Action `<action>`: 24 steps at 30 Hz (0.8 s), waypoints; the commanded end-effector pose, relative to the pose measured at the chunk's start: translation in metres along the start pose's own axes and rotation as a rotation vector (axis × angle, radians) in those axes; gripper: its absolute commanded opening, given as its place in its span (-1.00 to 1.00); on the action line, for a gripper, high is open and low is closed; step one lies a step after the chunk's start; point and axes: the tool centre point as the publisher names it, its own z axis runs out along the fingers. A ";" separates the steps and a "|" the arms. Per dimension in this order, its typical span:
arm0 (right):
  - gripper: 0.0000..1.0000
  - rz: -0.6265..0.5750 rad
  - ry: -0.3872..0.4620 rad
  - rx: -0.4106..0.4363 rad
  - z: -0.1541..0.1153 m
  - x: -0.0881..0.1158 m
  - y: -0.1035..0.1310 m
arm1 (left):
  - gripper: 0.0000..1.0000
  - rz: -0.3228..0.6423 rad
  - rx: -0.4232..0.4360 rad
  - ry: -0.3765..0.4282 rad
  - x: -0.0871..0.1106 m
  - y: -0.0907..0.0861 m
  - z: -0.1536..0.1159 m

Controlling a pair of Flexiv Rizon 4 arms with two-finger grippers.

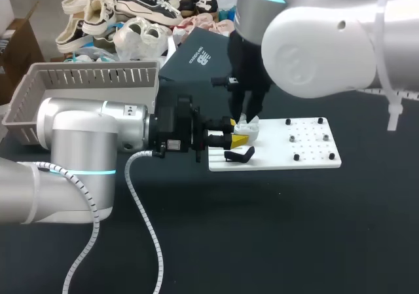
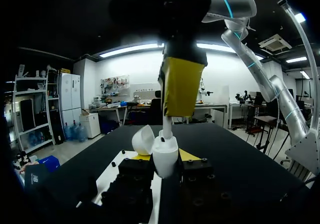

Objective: Pick up each earbud case from the left stands, insert the matching earbuds, close the lid, and place the case in the box.

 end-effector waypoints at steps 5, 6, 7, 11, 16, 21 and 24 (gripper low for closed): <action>-1.00 -0.024 0.005 0.004 0.000 -0.006 0.000 | -1.00 0.001 -0.004 -0.001 0.000 -0.001 0.000; -1.00 -0.026 0.006 0.004 0.001 -0.007 0.001 | -1.00 0.001 -0.004 -0.001 0.000 -0.001 0.000; -1.00 -0.027 0.008 0.003 0.001 -0.008 0.001 | -1.00 0.001 -0.004 -0.001 0.000 -0.001 0.000; -1.00 -0.031 0.018 -0.001 0.004 -0.008 0.001 | -1.00 0.001 -0.004 -0.001 0.000 -0.001 0.000; -1.00 -0.030 0.028 0.000 0.006 -0.008 -0.001 | -1.00 0.001 -0.004 -0.001 0.000 -0.001 0.000; -1.00 -0.026 0.030 0.002 0.006 -0.008 -0.002 | -1.00 0.001 -0.004 -0.001 0.000 -0.001 0.000; -1.00 -0.019 0.032 0.006 0.008 -0.008 -0.004 | -1.00 0.001 -0.004 -0.001 0.000 -0.001 0.000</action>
